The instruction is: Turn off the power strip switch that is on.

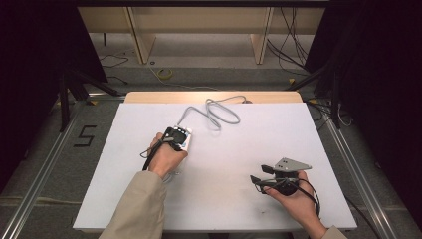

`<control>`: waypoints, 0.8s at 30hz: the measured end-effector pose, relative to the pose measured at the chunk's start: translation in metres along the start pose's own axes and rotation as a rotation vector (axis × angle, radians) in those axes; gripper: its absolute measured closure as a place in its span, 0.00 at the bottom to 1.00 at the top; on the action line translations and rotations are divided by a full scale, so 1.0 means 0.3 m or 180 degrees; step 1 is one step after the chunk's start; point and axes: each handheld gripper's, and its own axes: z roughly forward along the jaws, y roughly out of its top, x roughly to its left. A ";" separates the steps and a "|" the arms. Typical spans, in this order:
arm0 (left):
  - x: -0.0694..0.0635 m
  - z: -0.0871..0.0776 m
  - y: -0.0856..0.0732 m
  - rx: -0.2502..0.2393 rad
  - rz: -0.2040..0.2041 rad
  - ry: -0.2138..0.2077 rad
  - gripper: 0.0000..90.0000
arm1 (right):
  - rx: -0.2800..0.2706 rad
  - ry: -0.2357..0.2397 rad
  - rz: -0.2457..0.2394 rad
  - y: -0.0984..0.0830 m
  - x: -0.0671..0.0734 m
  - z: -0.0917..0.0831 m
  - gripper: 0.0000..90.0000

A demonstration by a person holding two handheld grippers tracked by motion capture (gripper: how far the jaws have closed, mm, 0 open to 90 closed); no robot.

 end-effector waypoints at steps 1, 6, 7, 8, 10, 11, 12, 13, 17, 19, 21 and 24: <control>0.000 0.000 0.000 0.0000 0.0002 -0.0005 1.00 | 0.0000 0.0000 0.0000 0.000 0.000 0.000 0.45; 0.002 -0.005 -0.001 -0.0029 -0.0011 -0.0005 1.00 | 0.0000 0.0004 0.0002 0.000 0.000 -0.001 0.45; 0.004 -0.010 0.000 -0.0068 -0.0016 0.0001 1.00 | -0.0004 -0.0001 0.0002 0.000 0.000 -0.001 0.45; 0.005 -0.010 -0.001 -0.0055 -0.0014 -0.0007 1.00 | -0.0003 -0.0001 -0.0001 0.000 0.000 0.000 0.45; 0.007 -0.009 -0.001 -0.0056 -0.0010 -0.0009 1.00 | -0.0003 0.0000 -0.0001 0.000 0.000 0.000 0.45; 0.006 -0.009 -0.001 -0.0058 -0.0010 -0.0007 1.00 | -0.0004 0.0001 -0.0002 0.000 0.001 0.000 0.45; 0.006 -0.009 -0.001 -0.0061 -0.0008 -0.0004 1.00 | -0.0002 0.0000 -0.0001 0.000 0.001 0.000 0.45; 0.006 -0.009 -0.001 -0.0066 -0.0008 -0.0002 1.00 | -0.0002 -0.0002 -0.0001 0.000 0.000 0.000 0.45; 0.005 -0.009 -0.001 -0.0081 -0.0002 0.0000 1.00 | -0.0002 -0.0001 -0.0003 0.000 0.000 0.000 0.45; 0.005 -0.009 -0.001 -0.0086 0.0000 0.0000 1.00 | -0.0002 -0.0001 -0.0001 0.000 0.000 0.000 0.45; 0.005 -0.009 -0.002 -0.0097 0.0001 0.0003 1.00 | -0.0004 0.0000 -0.0001 0.000 0.000 0.000 0.45; 0.006 -0.009 -0.003 -0.0113 0.0004 0.0002 1.00 | 0.0000 0.0005 0.0001 0.000 0.000 -0.002 0.45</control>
